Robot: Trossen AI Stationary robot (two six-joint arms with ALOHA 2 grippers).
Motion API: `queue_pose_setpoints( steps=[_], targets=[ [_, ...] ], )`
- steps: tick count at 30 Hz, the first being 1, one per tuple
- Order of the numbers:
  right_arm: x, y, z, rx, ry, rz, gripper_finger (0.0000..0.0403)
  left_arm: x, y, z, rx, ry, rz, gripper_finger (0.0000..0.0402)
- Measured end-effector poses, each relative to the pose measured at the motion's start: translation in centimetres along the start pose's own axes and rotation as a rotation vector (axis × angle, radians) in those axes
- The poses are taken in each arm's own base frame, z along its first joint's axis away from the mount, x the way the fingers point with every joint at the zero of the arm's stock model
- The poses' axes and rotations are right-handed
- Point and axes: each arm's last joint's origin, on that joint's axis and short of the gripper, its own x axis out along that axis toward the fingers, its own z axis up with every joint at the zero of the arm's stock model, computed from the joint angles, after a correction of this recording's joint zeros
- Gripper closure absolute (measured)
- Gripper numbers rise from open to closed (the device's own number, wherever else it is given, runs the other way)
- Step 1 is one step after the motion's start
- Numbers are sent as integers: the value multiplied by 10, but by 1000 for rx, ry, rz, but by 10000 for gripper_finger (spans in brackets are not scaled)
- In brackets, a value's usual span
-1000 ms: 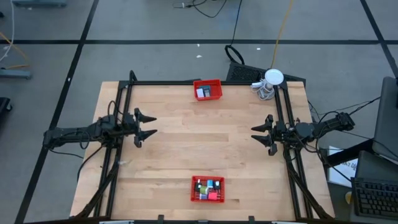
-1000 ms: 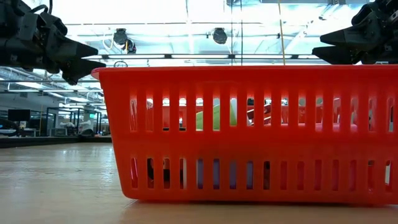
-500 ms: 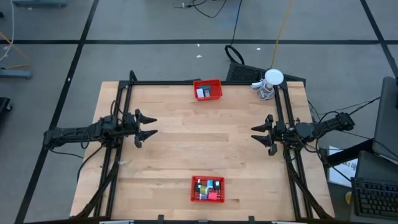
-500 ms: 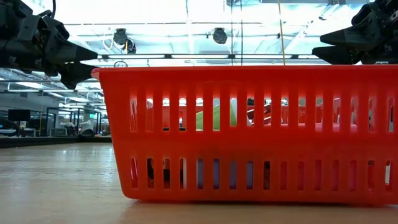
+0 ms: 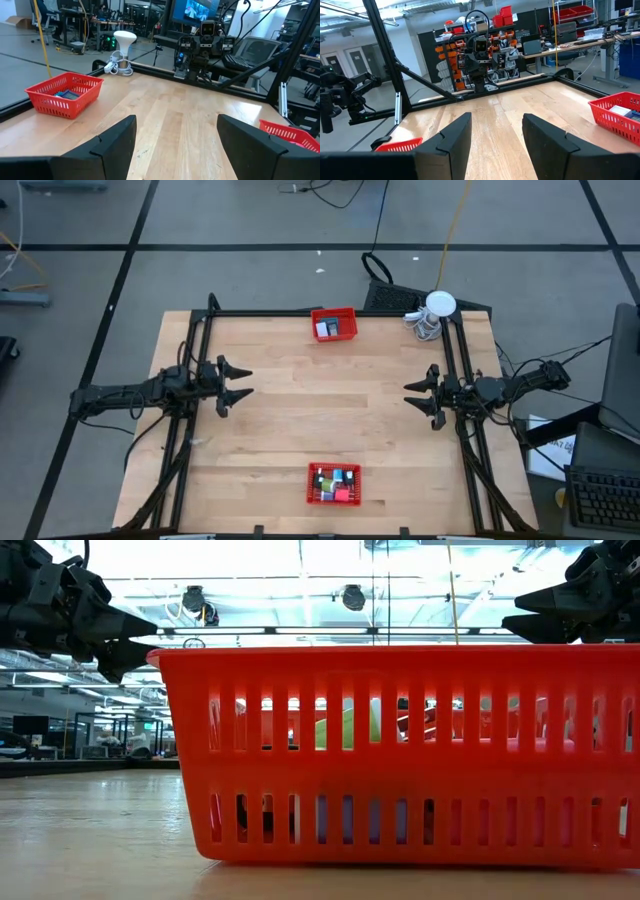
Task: Pick & Place Office items
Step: Return to Home Position
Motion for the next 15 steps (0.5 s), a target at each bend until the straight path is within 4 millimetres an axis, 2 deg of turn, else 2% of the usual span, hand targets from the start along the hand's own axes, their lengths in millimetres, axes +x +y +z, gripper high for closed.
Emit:
queue_pose_setpoints(
  steps=[9,15],
  targets=[
    [0,0,0,0,0,0,238,0,0,0,-1,-1,-1,109],
    [0,0,0,0,0,0,238,0,0,0,-1,-1,-1,112]
  ],
)
